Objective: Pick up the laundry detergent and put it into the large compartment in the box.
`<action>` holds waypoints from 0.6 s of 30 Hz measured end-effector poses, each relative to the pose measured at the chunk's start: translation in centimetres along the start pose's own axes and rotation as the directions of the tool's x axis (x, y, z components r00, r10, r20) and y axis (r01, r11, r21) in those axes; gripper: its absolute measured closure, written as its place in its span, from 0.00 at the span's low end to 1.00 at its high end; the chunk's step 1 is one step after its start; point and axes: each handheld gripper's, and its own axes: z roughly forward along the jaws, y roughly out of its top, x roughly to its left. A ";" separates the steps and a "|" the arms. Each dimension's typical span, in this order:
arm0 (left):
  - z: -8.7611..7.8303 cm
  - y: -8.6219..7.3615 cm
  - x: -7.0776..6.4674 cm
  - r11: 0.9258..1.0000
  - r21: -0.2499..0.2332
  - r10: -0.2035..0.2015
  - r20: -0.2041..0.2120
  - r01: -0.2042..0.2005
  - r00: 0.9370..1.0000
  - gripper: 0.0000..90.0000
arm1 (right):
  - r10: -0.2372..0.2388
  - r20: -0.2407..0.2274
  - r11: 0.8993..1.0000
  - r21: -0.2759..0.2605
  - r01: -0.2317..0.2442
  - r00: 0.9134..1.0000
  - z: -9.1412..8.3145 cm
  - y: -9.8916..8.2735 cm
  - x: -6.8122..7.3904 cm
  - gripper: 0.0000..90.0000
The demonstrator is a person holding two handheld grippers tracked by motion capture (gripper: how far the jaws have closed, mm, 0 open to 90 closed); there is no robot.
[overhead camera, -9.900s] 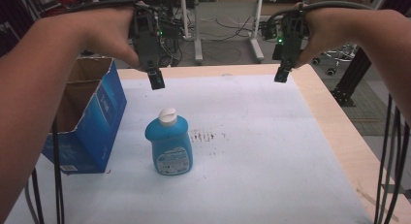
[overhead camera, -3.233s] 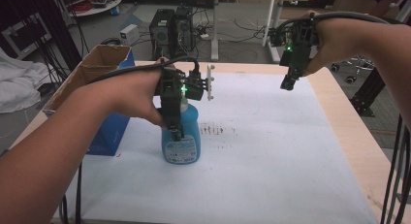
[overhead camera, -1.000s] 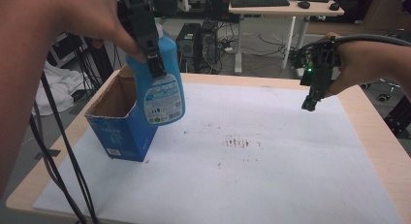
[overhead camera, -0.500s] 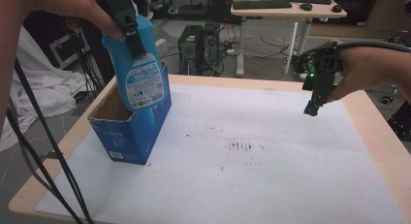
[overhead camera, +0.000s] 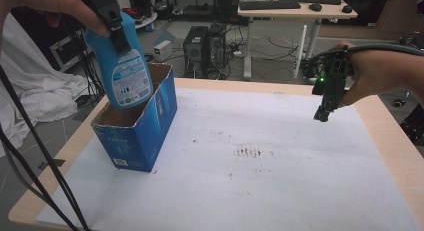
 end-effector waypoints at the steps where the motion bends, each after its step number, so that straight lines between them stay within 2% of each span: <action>1: 0.1 -0.1 0.2 1.000 0.001 -0.005 -0.004 0.005 1.000 0.45 | 0.000 0.000 1.000 -0.002 0.000 1.000 0.0 0.0 0.0 0.13; 8: 1.4 -0.1 1.0 0.999 0.029 -0.029 -0.025 0.030 0.999 0.45 | 0.006 -0.003 1.000 0.003 -0.006 1.000 0.2 0.1 0.0 0.13; 13: 2.6 -0.2 1.5 0.998 0.030 -0.046 -0.016 0.047 0.999 0.45 | 0.002 -0.003 1.000 0.006 -0.002 1.000 0.2 0.1 -0.1 0.13; 16: 3.5 -0.2 1.9 0.998 0.045 -0.044 -0.019 0.044 0.999 0.45 | 0.008 -0.001 1.000 0.005 -0.008 1.000 0.1 0.1 0.0 0.13; 18: 4.2 -0.3 2.1 0.997 0.050 -0.056 -0.018 0.057 0.998 0.45 | 0.005 -0.002 1.000 0.006 -0.005 1.000 0.1 0.0 0.0 0.12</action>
